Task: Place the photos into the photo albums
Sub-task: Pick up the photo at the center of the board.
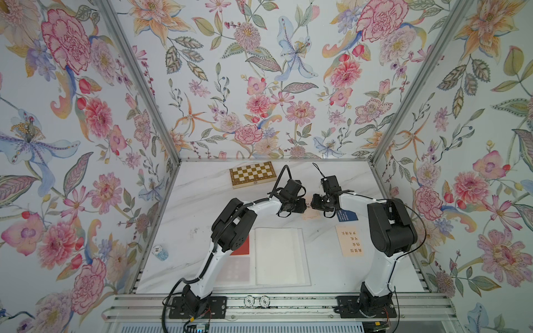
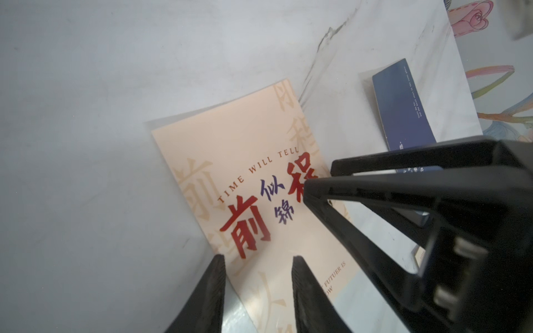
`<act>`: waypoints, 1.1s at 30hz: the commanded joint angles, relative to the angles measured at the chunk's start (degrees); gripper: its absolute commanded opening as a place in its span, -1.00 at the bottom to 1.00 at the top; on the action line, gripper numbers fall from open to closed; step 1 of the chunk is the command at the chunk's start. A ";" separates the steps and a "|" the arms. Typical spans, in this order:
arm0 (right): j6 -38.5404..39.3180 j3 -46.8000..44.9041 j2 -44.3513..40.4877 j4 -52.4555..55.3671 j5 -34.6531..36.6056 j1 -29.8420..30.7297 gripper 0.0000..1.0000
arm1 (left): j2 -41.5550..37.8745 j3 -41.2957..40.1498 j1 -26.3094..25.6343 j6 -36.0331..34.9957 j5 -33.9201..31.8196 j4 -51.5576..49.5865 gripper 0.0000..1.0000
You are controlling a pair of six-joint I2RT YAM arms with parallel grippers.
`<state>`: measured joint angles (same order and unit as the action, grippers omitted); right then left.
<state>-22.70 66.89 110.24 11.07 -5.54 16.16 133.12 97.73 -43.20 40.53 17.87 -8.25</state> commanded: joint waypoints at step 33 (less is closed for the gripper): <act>-9.57 -11.36 -12.96 -11.16 -15.34 -2.95 -0.32 | -2.15 -8.51 1.35 0.69 4.40 2.42 -0.35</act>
<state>-29.87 56.95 99.13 3.25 -18.02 13.08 131.26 92.25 -42.41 40.97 19.84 -2.37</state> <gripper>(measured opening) 0.338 0.322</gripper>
